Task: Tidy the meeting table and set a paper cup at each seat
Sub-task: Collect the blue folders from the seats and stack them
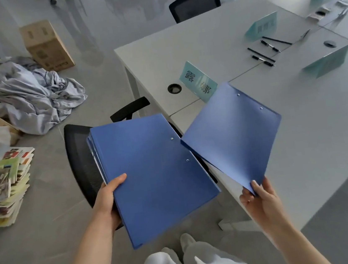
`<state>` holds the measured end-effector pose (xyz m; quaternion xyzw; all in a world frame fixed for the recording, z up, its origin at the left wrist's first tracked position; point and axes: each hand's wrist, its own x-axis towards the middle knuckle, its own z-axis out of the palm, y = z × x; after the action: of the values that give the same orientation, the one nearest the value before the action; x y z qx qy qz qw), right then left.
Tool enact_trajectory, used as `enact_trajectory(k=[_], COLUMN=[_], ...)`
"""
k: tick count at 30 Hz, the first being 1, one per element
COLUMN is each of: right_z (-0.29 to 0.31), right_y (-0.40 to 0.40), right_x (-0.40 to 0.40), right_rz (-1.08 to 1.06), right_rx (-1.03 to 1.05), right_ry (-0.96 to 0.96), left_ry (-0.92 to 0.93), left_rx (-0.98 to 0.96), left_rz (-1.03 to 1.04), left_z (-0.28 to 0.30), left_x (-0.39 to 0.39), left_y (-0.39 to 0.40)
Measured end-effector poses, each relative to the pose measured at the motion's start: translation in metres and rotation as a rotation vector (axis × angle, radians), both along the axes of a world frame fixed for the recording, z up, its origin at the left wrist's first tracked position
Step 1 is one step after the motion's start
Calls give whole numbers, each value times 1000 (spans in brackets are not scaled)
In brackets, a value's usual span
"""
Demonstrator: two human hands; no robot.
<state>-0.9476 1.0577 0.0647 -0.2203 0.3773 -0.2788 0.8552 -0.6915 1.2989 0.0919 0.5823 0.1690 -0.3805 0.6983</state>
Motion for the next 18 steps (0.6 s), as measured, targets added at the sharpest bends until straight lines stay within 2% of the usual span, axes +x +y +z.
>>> enact_trajectory(k=[9, 13, 18], right_z=[20, 21, 25], right_y=[-22, -25, -20], right_x=[26, 46, 84], right_rz=[516, 741, 982], right_rx=[-120, -267, -299], right_ry=[86, 155, 172], left_ry=[-66, -87, -106], left_rx=[-36, -24, -66], left_rz=[29, 65, 128], left_z=[7, 8, 9], left_x=[-2, -3, -3], left_y=[-6, 9, 39])
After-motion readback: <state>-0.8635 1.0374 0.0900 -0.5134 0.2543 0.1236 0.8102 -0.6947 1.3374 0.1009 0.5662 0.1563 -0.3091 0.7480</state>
